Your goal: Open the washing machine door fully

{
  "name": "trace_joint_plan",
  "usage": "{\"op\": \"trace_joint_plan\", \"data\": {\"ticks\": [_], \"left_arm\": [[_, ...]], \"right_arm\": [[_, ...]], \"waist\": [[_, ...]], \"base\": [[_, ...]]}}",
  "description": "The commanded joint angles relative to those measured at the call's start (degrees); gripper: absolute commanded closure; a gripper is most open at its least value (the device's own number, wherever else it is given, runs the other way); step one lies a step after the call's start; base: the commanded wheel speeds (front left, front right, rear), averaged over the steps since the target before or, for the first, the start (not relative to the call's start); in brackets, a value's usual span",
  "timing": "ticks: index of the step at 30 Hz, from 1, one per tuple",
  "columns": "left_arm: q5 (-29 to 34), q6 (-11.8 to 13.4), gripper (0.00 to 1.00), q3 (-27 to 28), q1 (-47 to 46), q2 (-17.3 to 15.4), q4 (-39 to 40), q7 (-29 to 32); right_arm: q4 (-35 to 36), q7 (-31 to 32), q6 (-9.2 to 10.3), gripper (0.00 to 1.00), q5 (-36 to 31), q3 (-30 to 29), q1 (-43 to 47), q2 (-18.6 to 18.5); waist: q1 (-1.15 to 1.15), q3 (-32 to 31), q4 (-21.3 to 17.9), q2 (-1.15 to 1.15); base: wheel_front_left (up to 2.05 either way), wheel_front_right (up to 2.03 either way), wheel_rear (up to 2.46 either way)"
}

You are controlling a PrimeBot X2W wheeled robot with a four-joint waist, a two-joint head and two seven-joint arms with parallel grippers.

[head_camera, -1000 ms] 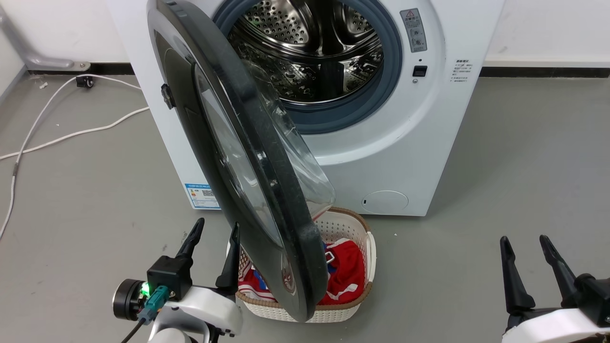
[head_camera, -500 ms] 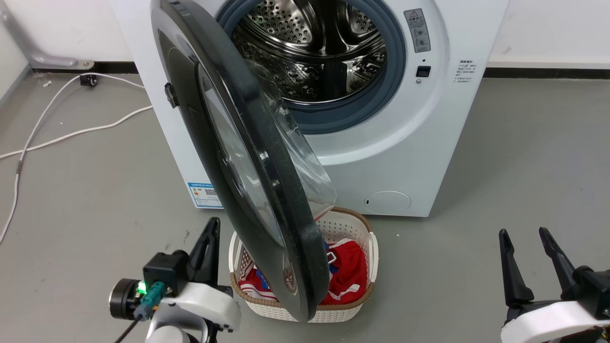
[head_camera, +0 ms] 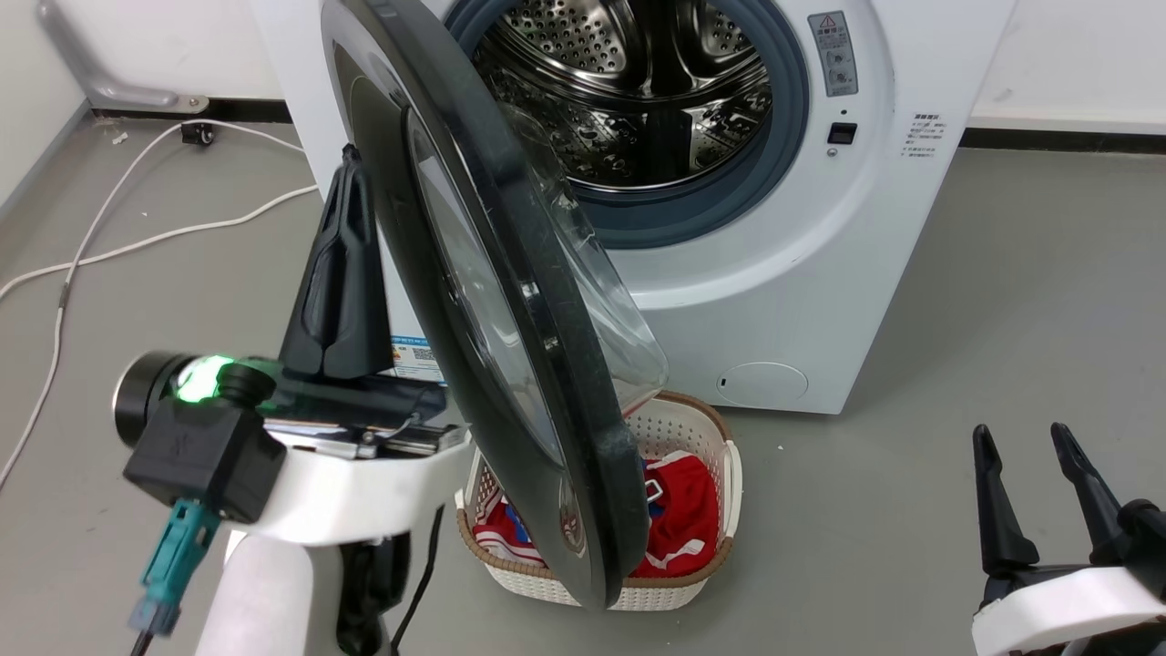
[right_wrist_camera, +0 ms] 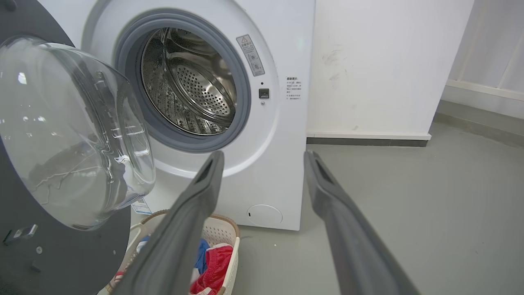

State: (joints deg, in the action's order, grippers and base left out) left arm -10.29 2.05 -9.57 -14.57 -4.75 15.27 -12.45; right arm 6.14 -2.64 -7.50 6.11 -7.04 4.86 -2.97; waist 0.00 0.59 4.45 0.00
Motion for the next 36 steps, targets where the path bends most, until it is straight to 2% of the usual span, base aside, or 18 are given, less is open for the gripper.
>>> {"op": "trace_joint_plan", "data": {"ticks": [1, 4, 9, 10, 16, 24, 33, 36], "left_arm": [[-0.3, 0.0, 1.00, -1.4, -1.2, 0.4, 2.7, -0.2], [-0.9, 0.2, 1.00, -3.9, -2.5, 0.9, 6.6, 0.5], [-2.8, -1.1, 1.00, -10.3, -3.2, 1.3, 10.5, 3.7], [-2.8, -1.1, 1.00, -10.3, -3.2, 1.3, 10.5, 3.7], [-5.9, -3.0, 1.00, -19.0, -0.7, 1.6, 10.9, 9.0], [-10.1, -5.7, 1.00, -27.9, 4.5, 1.1, 5.1, 14.4], [-11.6, -6.6, 1.00, -32.4, 9.1, -0.7, -4.9, 16.8], [-11.2, -6.1, 1.00, -32.4, 9.3, -0.6, -8.2, 16.0]], "right_arm": [[0.1, 0.2, 0.01, 0.00, 0.6, -0.2, -0.6, 0.1], [0.0, 0.4, 0.01, 0.00, 0.8, -0.3, -0.4, 0.1], [-0.1, 0.4, 0.01, 0.00, 1.4, -0.5, 0.4, 0.1], [-0.1, 0.4, 0.01, 0.00, 1.4, -0.5, 0.4, 0.1], [0.2, 0.6, 0.01, 0.00, 1.7, -1.2, 1.1, 0.1], [0.2, 1.0, 0.01, 0.00, 2.1, -1.1, 1.3, 0.1], [0.0, 1.6, 0.01, 0.00, 2.0, -0.5, 0.7, 0.1], [-0.1, 1.9, 0.01, 0.00, 2.0, -0.4, 0.3, 0.1]], "waist": [[0.00, -0.1, 0.1, 0.00], [0.00, -0.2, 0.1, 0.00], [0.00, -0.5, 0.2, 0.00], [0.00, -0.5, 0.2, 0.00], [0.00, -0.6, 1.2, 0.00], [0.00, -0.4, 2.1, 0.00], [0.00, 1.0, 1.8, 0.00], [0.00, 1.3, 1.6, 0.00]], "base": [[0.00, 0.00, 0.00], [0.00, 0.00, 0.00], [0.00, 0.00, 0.00], [0.00, 0.00, 0.00], [0.00, 0.00, 0.00], [0.00, 0.00, 0.00], [0.00, 0.00, 0.00], [0.00, 0.00, 0.00]]}}
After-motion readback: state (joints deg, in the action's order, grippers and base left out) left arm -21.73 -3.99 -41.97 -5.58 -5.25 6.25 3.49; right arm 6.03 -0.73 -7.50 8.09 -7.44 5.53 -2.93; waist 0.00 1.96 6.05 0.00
